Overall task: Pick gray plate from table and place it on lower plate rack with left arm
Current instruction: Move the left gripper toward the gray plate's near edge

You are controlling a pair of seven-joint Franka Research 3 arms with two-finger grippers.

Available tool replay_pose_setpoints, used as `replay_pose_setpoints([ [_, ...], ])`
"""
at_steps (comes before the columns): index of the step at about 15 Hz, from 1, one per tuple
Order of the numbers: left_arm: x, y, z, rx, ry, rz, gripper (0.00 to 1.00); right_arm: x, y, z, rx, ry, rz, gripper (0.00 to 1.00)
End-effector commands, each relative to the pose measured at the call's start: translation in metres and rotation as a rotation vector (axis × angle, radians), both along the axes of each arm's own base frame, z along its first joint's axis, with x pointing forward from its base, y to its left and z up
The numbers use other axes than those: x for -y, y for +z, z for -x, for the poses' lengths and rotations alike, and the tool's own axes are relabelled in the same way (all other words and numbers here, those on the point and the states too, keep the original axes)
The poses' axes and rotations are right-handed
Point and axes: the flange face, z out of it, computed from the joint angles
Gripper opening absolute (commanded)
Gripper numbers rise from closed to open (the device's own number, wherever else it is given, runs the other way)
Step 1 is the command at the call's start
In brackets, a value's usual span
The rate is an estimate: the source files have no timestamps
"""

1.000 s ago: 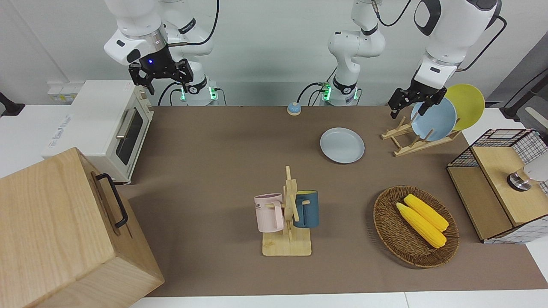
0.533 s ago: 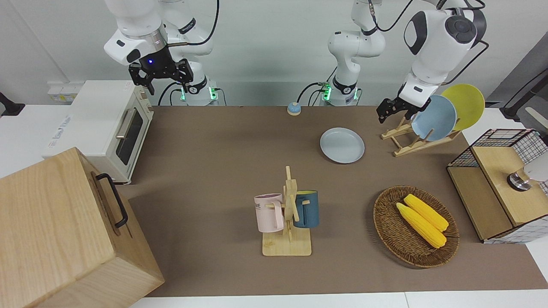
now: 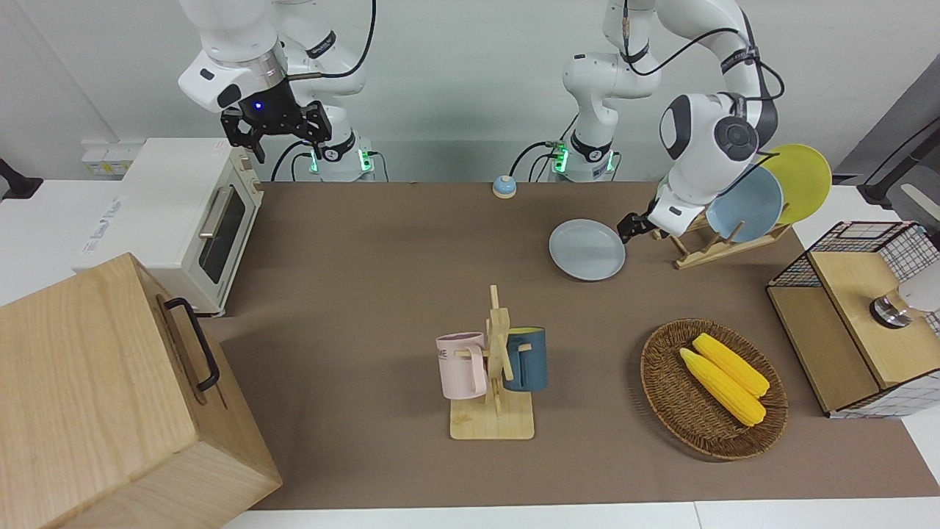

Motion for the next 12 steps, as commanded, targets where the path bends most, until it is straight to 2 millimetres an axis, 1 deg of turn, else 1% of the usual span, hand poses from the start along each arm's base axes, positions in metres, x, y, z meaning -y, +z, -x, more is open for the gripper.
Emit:
replay_pose_setpoints([
  [1,0.001,-0.032,0.018,0.040,0.011,0.010,0.99,0.003,0.004,0.003,-0.005,-0.003,-0.002,0.990],
  [4,0.000,-0.055,0.026,0.051,0.012,0.008,0.99,0.003,0.004,0.003,-0.005,-0.003,-0.002,0.990],
  [6,0.000,-0.070,0.029,0.024,0.012,0.005,0.99,0.004,0.004,0.003,-0.005,-0.005,-0.002,0.987],
  [8,0.000,-0.088,0.036,-0.019,0.009,-0.001,0.99,0.003,0.004,0.003,-0.005,-0.003,-0.002,0.990],
  [12,0.008,-0.112,0.042,-0.075,-0.004,-0.008,0.99,0.004,0.004,0.003,-0.005,-0.005,-0.002,0.987],
])
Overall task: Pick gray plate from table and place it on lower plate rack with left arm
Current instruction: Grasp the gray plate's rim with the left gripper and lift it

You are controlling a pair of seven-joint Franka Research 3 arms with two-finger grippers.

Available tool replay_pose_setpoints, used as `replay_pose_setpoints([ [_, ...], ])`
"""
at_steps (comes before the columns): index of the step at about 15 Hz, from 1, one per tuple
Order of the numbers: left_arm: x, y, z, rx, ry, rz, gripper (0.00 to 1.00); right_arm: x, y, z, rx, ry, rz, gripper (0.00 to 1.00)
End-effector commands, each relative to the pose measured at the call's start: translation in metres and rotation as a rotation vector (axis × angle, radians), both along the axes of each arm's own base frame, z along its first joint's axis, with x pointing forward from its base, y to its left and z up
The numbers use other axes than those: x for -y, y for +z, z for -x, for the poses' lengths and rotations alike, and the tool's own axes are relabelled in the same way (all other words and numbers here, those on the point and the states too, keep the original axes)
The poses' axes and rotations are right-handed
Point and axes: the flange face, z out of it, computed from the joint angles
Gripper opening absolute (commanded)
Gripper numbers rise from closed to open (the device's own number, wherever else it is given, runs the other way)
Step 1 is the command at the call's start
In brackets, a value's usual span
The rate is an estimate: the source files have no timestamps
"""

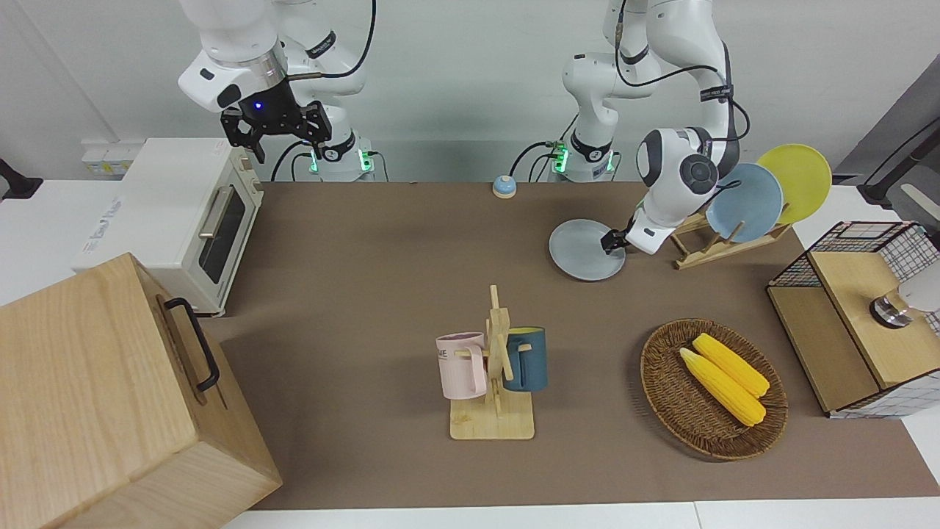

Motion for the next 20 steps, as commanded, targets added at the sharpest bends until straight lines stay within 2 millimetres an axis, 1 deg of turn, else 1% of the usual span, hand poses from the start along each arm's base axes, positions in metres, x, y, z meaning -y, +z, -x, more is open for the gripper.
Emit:
replay_pose_setpoints([
  [1,0.007,-0.017,0.004,-0.016,0.000,0.001,0.94,0.003,0.004,0.003,-0.005,-0.003,-0.002,0.990],
  [2,0.007,-0.019,0.004,-0.018,0.003,-0.001,0.82,0.004,0.004,0.003,-0.005,-0.005,-0.002,0.990],
  [3,0.007,-0.018,0.003,-0.015,0.012,0.004,0.65,0.004,0.004,0.003,-0.005,-0.005,-0.002,0.987],
  [5,0.008,-0.017,0.003,-0.016,0.031,0.018,0.24,0.004,0.004,0.003,-0.005,-0.005,-0.002,0.990],
  [6,0.008,-0.016,0.002,-0.013,0.032,0.021,0.11,0.004,0.004,0.003,-0.005,-0.005,-0.002,0.990],
  [7,0.008,-0.016,0.002,-0.013,0.032,0.021,0.00,0.004,0.004,0.003,-0.005,-0.005,-0.002,0.990],
  [11,0.007,-0.014,0.001,-0.011,0.041,0.029,0.00,0.003,0.004,0.003,-0.005,-0.003,-0.002,0.987],
  [15,0.003,-0.003,-0.005,0.000,0.050,0.037,0.00,0.004,0.004,0.003,-0.005,-0.005,-0.002,0.990],
  [18,0.000,0.022,-0.017,0.004,0.048,0.044,0.00,0.004,0.004,0.003,-0.005,-0.005,-0.002,0.987],
  [19,-0.001,0.035,-0.024,0.002,0.051,0.046,0.00,0.004,0.004,0.003,-0.005,-0.005,-0.002,0.987],
  [20,-0.002,0.042,-0.027,0.002,0.054,0.047,0.00,0.004,0.004,0.003,-0.005,-0.005,-0.002,0.987],
])
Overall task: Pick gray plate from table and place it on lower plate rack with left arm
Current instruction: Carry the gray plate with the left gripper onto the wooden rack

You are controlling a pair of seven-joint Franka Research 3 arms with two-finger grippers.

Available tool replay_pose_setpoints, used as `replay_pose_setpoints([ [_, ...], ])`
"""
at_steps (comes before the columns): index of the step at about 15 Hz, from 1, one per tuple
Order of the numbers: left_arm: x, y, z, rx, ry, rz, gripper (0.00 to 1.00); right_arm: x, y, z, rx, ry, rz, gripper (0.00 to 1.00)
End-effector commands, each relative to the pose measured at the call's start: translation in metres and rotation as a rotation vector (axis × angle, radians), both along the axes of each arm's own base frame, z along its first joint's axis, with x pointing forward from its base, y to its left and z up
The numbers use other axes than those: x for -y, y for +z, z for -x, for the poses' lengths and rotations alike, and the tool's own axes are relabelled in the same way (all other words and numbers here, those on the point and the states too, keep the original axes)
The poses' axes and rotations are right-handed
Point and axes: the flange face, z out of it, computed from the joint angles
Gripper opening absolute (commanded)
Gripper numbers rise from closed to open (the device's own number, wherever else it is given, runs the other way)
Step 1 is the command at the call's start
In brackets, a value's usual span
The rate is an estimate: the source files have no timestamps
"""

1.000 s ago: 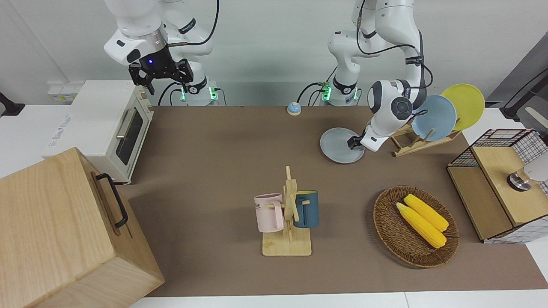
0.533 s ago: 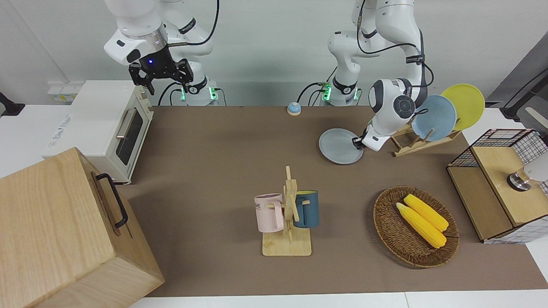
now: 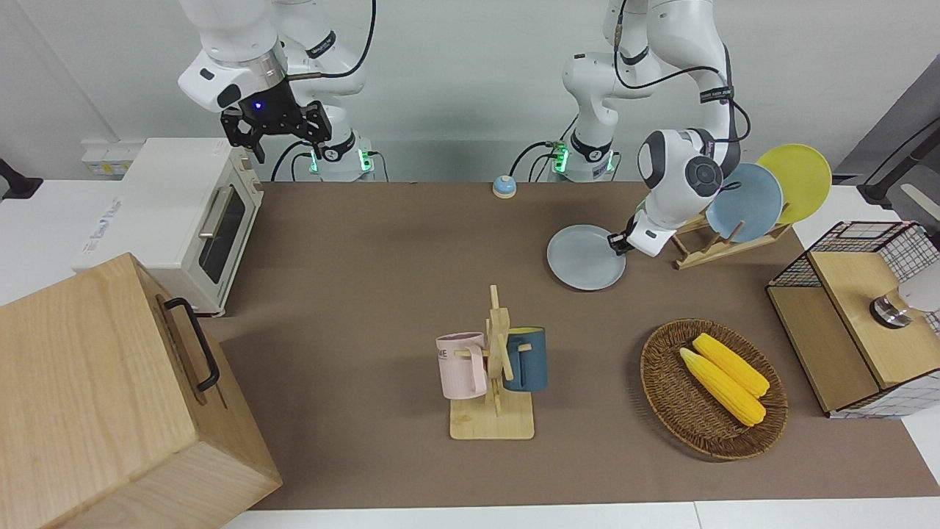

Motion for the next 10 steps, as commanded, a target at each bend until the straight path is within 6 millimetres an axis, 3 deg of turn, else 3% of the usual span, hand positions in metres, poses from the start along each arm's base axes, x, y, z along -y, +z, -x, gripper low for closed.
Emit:
replay_pose_setpoints([
  [1,-0.003,0.029,-0.015,-0.009,0.015,0.007,0.00,0.003,0.004,0.003,-0.005,-0.003,-0.002,0.987],
  [5,-0.014,0.055,-0.023,-0.020,0.033,0.005,0.00,0.003,0.004,0.003,-0.005,-0.003,-0.002,0.987],
  [10,-0.047,0.101,-0.031,-0.076,0.073,0.000,0.00,0.004,0.004,0.003,-0.005,-0.005,-0.002,0.990],
])
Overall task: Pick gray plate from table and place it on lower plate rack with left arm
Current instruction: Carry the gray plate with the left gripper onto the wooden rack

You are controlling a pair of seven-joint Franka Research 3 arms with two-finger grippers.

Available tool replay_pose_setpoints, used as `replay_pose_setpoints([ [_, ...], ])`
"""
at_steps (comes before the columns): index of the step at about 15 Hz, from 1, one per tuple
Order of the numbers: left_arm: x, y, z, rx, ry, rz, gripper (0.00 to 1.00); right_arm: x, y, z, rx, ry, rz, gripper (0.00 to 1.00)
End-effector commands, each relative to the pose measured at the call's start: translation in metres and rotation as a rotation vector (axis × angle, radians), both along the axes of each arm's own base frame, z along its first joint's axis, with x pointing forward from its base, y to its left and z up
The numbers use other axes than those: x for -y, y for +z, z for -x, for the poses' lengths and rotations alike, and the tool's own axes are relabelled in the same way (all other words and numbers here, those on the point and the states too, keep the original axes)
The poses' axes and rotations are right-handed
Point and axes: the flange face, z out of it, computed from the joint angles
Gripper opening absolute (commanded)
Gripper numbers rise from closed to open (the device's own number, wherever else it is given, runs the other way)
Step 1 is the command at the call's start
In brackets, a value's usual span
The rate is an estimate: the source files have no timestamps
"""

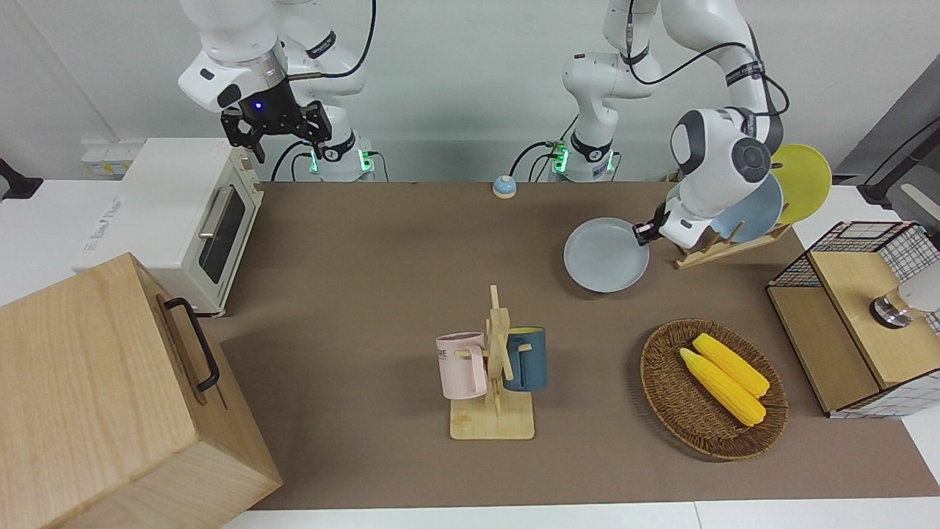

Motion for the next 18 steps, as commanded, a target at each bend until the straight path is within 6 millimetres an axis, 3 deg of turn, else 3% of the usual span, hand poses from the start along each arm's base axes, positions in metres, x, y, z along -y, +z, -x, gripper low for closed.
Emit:
replay_pose_setpoints([
  [1,-0.026,0.049,-0.005,-0.046,-0.008,-0.080,0.00,0.004,0.004,0.003,-0.005,-0.005,-0.002,0.990],
  [9,-0.046,0.087,0.006,-0.134,-0.025,-0.433,0.00,0.003,0.004,0.003,-0.005,-0.003,-0.002,0.987],
  [13,-0.055,0.094,0.009,-0.178,-0.071,-0.643,0.00,0.003,0.004,0.003,-0.005,-0.003,-0.002,0.990],
  [18,-0.049,0.093,0.008,-0.205,-0.151,-0.847,0.00,0.004,0.004,0.003,-0.005,-0.005,-0.002,0.990],
])
